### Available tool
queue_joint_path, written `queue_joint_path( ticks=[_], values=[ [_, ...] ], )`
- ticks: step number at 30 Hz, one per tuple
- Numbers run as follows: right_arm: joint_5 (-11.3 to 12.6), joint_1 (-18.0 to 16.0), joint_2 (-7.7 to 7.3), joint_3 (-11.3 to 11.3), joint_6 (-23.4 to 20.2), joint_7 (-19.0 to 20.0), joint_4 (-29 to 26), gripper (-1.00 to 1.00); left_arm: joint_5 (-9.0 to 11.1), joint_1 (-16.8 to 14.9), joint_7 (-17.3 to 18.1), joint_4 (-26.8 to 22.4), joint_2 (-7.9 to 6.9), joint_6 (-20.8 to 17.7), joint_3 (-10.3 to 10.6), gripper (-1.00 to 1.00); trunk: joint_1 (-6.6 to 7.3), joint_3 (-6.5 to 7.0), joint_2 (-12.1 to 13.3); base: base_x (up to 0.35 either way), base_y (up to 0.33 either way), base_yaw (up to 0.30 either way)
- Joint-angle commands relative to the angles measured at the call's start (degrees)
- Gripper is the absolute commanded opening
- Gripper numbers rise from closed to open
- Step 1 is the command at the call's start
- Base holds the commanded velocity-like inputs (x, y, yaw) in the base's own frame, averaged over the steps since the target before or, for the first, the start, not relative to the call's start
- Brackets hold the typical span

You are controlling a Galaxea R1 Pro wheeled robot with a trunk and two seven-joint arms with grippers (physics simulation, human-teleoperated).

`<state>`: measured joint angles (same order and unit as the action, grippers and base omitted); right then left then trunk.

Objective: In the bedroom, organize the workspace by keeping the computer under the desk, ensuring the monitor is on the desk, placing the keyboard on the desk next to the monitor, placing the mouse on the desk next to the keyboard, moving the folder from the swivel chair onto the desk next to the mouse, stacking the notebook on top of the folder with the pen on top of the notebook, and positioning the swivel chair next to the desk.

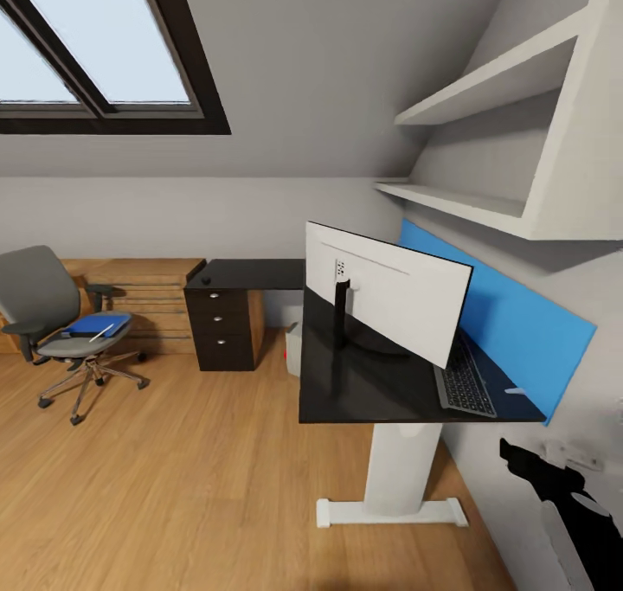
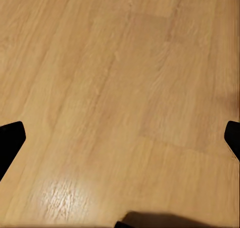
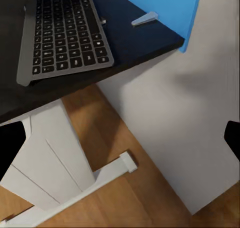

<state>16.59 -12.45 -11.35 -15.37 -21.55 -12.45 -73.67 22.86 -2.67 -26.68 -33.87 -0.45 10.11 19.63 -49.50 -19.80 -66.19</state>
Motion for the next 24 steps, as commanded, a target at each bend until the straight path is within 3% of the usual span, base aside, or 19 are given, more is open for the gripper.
queue_joint_path(
  ticks=[1, 5, 13, 24],
  values=[
    [0.57, -0.07, -0.02, 0.10, 0.25, -0.25, 0.31, 1.00, 0.60, -0.06, -0.39, 0.01, -0.06, 0.39, 0.41, 1.00, 0.00, -0.07, -0.04, 0.000, -0.298, 0.000],
    [0.45, -0.18, 0.05, 1.82, 1.64, 2.08, 0.47, 1.00, 0.61, -0.06, -0.39, 0.09, -0.07, 0.42, 0.41, 1.00, 0.00, -0.07, -0.04, 0.047, -0.239, 0.000],
    [0.00, -0.21, 0.10, 5.48, 2.12, 5.80, 0.35, 1.00, 0.54, -0.06, -0.39, 0.12, -0.06, 0.51, 0.49, 1.00, 0.00, -0.07, -0.04, 0.246, -0.051, 0.000],
    [-0.23, -0.21, 0.12, 6.42, 2.36, 6.81, 0.45, 1.00, 0.52, -0.06, -0.39, 0.12, 0.01, 0.48, 0.49, 1.00, 0.00, -0.07, -0.04, 0.082, -0.030, 0.000]
  ],
)
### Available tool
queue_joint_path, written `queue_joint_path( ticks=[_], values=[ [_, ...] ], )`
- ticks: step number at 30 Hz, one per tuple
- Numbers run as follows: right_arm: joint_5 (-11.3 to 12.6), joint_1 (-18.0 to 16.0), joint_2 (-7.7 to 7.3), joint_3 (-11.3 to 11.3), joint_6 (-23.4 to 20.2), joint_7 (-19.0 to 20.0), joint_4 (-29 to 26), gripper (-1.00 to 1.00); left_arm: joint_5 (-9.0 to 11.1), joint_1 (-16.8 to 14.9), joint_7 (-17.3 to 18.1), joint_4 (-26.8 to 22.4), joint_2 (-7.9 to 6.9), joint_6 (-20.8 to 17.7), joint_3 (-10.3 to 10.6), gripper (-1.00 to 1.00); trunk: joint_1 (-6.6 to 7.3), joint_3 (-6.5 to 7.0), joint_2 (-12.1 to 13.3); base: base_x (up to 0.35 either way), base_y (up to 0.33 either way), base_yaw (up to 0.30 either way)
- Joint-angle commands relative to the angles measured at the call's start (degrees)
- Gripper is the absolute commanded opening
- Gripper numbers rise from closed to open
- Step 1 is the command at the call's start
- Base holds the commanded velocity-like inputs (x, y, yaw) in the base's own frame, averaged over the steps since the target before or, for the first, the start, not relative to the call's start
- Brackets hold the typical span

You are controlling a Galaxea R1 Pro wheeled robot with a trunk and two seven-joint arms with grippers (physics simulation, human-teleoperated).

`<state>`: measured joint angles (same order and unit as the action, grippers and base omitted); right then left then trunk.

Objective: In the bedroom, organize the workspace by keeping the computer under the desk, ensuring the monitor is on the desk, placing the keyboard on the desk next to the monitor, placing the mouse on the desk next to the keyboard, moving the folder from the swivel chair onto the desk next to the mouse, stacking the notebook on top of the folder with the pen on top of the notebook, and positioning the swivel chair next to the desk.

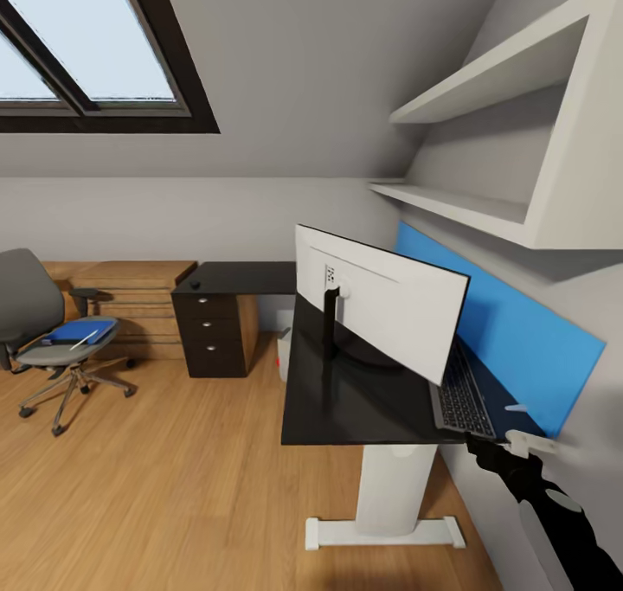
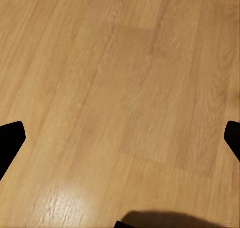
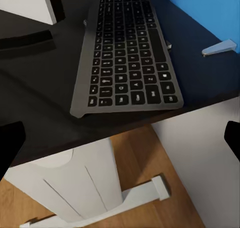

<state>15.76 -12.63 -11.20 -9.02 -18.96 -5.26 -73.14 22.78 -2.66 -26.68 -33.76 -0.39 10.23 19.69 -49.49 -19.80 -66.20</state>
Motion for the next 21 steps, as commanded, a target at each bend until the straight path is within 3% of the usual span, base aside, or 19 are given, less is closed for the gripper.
queue_joint_path(
  ticks=[1, 8, 21],
  values=[
    [0.60, -0.03, -0.02, 0.06, 0.07, -0.37, -0.08, 1.00, 0.60, -0.06, -0.39, 0.01, -0.05, 0.35, 0.41, 1.00, -0.02, -0.07, -0.04, 0.179, -0.168, 0.000],
    [0.60, -0.03, 0.03, 0.16, 2.46, -0.41, 0.08, 1.00, 0.60, -0.06, -0.39, 0.01, -0.05, 0.32, 0.43, 1.00, -0.02, -0.07, -0.04, 0.190, -0.235, 0.000],
    [0.59, -0.03, 0.03, 0.23, 2.79, -0.37, 0.19, 1.00, 0.60, -0.06, -0.39, 0.01, -0.14, 0.41, 0.36, 1.00, -0.02, -0.07, -0.04, 0.047, -0.020, 0.000]
  ],
)
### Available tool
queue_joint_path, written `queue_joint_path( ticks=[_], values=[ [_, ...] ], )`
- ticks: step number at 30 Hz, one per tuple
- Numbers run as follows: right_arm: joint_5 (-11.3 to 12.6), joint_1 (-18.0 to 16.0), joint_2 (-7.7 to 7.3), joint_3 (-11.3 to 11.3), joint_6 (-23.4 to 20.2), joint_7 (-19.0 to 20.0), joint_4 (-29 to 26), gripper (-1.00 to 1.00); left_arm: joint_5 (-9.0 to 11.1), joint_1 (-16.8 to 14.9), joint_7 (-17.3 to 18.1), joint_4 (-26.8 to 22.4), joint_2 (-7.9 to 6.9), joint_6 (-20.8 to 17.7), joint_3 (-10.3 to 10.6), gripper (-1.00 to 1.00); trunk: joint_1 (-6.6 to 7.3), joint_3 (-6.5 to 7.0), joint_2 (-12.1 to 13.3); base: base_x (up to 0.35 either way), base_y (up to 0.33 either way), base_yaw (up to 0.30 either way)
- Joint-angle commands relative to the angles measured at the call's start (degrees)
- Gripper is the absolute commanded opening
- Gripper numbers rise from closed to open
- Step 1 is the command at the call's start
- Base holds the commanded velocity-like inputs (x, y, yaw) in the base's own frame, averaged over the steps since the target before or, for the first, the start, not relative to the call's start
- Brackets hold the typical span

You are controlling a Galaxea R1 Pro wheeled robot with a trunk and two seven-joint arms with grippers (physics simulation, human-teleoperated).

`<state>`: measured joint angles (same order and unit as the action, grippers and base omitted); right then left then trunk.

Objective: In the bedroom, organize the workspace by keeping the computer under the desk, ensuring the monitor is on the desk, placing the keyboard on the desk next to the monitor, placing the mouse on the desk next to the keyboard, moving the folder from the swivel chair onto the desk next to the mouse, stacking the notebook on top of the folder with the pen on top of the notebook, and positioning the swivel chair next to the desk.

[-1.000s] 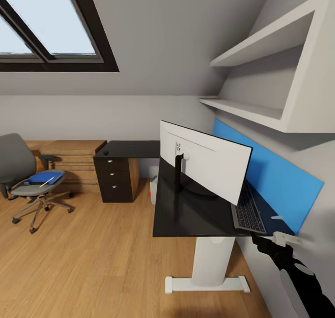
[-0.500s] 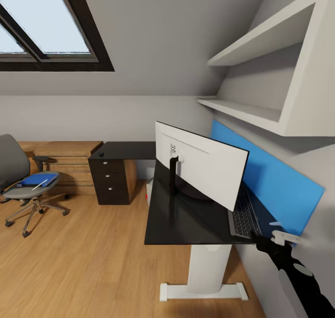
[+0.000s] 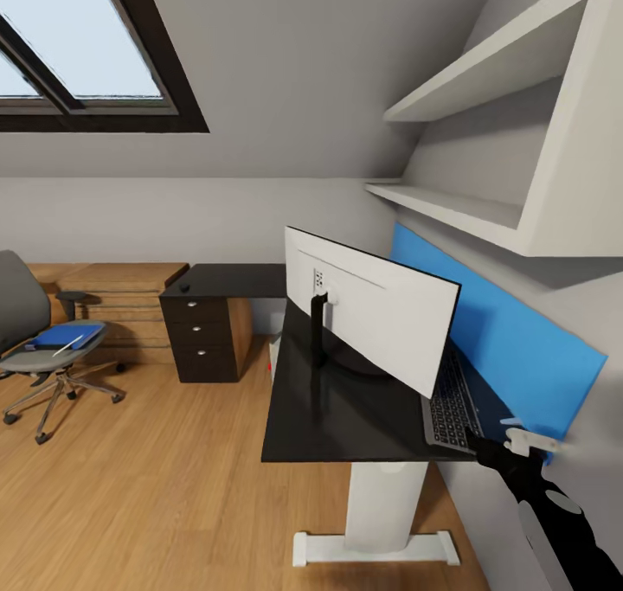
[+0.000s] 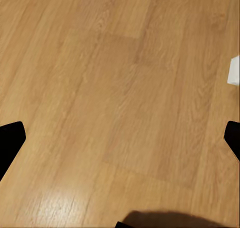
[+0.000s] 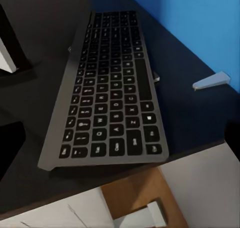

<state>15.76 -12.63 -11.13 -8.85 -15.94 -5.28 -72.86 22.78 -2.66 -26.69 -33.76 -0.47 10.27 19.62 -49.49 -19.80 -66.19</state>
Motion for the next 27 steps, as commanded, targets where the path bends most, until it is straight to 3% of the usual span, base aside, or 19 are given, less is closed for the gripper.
queue_joint_path(
  ticks=[1, 15, 22, 23, 27],
  values=[
    [0.60, -0.03, -0.03, 0.06, -0.24, -0.35, -0.09, 1.00, 0.60, -0.06, -0.38, 0.01, -0.06, 0.36, 0.42, 1.00, -0.02, -0.07, -0.04, 0.184, -0.090, 0.000],
    [0.51, -0.03, -0.03, -0.01, 0.76, -0.34, 0.81, 1.00, 0.60, -0.06, -0.38, 0.01, -0.06, 0.36, 0.42, 1.00, -0.02, -0.07, -0.04, 0.251, -0.112, 0.000],
    [0.42, -0.03, -0.06, 0.20, 1.20, -0.42, 4.05, 1.00, 0.60, -0.06, -0.38, 0.01, -0.06, 0.36, 0.42, 1.00, -0.02, -0.07, -0.04, 0.045, -0.019, 0.000],
    [0.42, -0.07, -0.10, 0.23, 2.89, -0.43, 6.69, 1.00, 0.60, -0.06, -0.38, 0.01, -0.06, 0.36, 0.42, 1.00, -0.02, -0.07, -0.04, 0.002, -0.001, 0.000],
    [0.36, -0.10, -0.11, 0.24, 3.97, -0.43, 7.27, 1.00, 0.60, -0.06, -0.38, 0.01, -0.06, 0.36, 0.43, 1.00, -0.02, -0.07, -0.04, 0.001, 0.000, 0.000]
  ],
)
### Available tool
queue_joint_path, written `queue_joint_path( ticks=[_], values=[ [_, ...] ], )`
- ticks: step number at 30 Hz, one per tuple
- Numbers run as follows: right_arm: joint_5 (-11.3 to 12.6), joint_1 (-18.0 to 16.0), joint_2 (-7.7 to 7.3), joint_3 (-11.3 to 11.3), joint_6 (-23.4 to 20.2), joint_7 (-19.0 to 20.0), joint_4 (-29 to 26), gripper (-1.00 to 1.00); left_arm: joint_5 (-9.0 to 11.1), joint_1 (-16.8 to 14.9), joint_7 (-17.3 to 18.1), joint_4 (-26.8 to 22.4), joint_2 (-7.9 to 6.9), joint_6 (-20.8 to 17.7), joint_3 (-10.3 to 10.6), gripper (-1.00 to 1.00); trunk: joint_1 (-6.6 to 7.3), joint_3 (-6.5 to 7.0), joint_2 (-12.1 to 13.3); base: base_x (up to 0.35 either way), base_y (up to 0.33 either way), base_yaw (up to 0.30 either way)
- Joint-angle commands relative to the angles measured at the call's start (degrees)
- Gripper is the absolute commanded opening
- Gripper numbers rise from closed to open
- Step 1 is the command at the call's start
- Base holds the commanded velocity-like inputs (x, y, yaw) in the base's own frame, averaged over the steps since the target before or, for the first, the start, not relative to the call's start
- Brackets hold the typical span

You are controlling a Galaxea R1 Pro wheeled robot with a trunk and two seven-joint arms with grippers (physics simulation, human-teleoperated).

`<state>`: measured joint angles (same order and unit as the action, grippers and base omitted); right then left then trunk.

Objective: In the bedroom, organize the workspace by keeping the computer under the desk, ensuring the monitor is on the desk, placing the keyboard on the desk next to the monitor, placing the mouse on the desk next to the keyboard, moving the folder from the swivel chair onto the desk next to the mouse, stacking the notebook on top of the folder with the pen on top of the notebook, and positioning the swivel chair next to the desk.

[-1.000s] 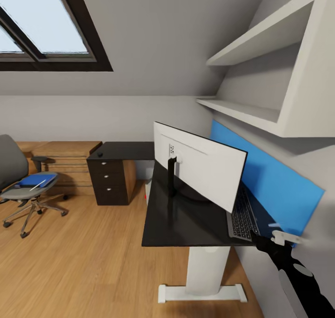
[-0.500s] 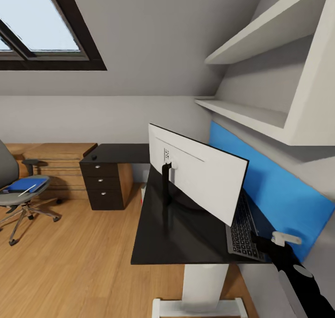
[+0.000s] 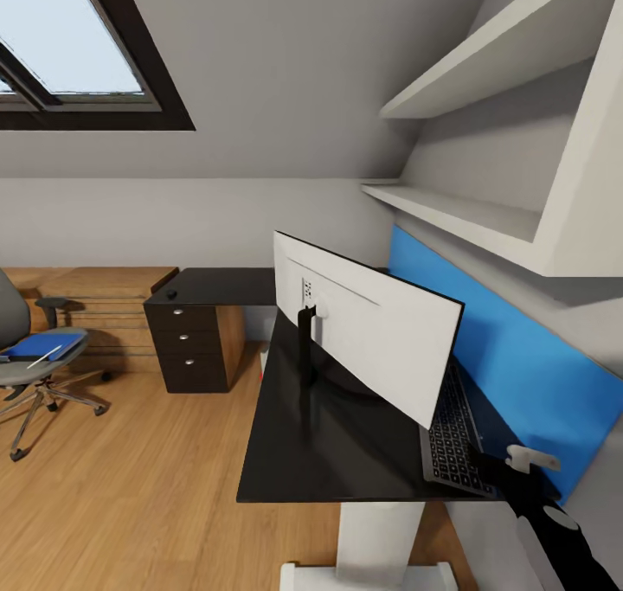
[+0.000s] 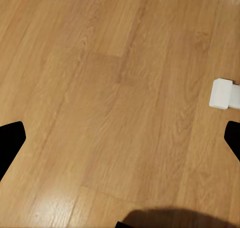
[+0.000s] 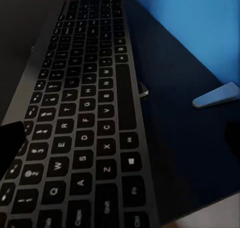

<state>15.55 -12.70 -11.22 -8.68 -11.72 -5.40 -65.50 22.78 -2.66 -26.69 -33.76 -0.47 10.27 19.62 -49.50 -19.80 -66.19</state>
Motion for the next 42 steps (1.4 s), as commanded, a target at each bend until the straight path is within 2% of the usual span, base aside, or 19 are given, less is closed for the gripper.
queue_joint_path(
  ticks=[1, 9, 18, 35, 40, 42],
  values=[
    [0.54, -0.04, -0.03, 0.07, 0.14, -0.31, 0.10, 1.00, 0.60, -0.06, -0.38, 0.01, -0.06, 0.36, 0.43, 1.00, 0.00, -0.07, -0.04, 0.000, 0.000, 0.000],
    [0.44, -0.04, -0.03, 0.00, 0.38, -0.40, 0.96, 1.00, 0.54, -0.06, -0.38, -0.04, -0.06, 0.36, 0.48, 1.00, 0.00, -0.07, -0.04, 0.034, 0.000, 0.000],
    [0.48, -0.79, -0.11, -0.02, 0.39, -0.49, 4.62, 1.00, 0.51, -0.06, -0.38, -0.16, -0.06, 1.85, 0.42, 1.00, 0.00, -0.07, -0.04, 0.087, 0.000, 0.000],
    [0.50, -0.84, -0.12, -0.02, 0.45, -0.49, 4.85, 1.00, 0.57, -0.06, -0.44, -0.75, -0.06, 2.08, 0.40, 1.00, 0.00, -0.07, -0.04, 0.095, 0.000, 0.000],
    [0.47, -0.85, -0.12, -0.02, 0.43, -0.49, 4.85, 1.00, 0.61, -0.07, -0.53, -2.99, -0.06, 1.96, 0.05, 1.00, 0.00, -0.07, -0.04, 0.008, 0.000, 0.000],
    [0.46, -0.86, -0.12, -0.02, 0.43, -0.49, 4.88, 1.00, 0.65, -0.06, -0.54, -3.44, -0.06, 1.91, 0.00, 1.00, -0.44, -0.43, -0.85, 0.002, 0.000, 0.000]
  ],
)
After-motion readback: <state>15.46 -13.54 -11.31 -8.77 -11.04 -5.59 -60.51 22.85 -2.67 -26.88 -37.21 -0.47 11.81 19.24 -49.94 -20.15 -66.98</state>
